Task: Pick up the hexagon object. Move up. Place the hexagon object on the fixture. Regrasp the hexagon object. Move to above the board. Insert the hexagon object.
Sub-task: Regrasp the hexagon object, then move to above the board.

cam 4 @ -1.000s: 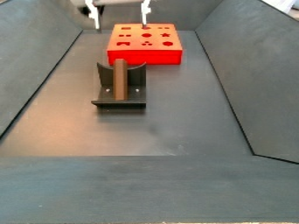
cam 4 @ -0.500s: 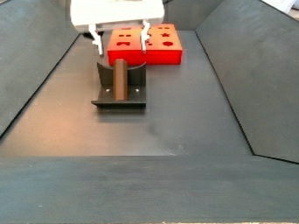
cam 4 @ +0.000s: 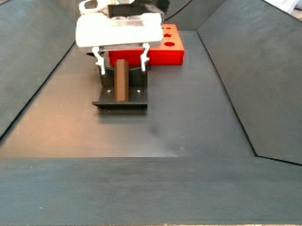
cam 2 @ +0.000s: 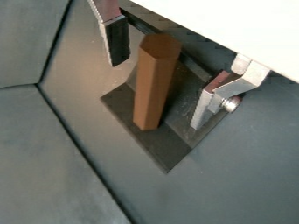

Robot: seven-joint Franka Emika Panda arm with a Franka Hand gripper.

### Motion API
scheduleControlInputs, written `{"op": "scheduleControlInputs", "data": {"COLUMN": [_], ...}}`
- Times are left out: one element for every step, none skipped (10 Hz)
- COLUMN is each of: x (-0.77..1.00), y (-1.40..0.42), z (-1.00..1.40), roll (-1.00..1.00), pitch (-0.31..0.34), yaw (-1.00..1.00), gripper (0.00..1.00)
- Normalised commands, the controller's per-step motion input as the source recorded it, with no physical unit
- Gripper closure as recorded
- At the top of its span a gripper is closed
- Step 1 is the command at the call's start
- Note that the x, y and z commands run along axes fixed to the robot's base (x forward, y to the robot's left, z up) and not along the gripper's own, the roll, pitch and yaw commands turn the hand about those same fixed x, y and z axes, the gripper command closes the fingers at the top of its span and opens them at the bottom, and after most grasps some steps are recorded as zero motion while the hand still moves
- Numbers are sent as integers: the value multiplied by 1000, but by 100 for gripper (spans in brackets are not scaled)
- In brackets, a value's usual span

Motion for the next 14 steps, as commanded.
{"op": "scheduleControlInputs", "data": {"x": [51, 23, 10, 10, 10, 0, 45, 45, 44, 45, 50, 54, 55, 56], "y": [-4, -8, -10, -10, -10, 0, 148, 148, 131, 126, 121, 110, 103, 98], "z": [-215, -184, -176, -176, -176, 0, 1000, 1000, 1000, 1000, 1000, 1000, 1000, 1000], "roll": [58, 63, 64, 64, 64, 0, 168, 167, 72, 18, -19, -32, -32, -30], "pitch": [-19, -18, -19, -19, -19, 0, 473, 473, 442, 417, 374, 289, 211, 157], "yaw": [-3, -8, -9, -8, -7, 0, -90, -90, 63, 165, 244, 311, 336, 343], "gripper": [0, 0, 0, 0, 0, 100, 100, 100, 100, 100, 100, 100, 100, 100]}}
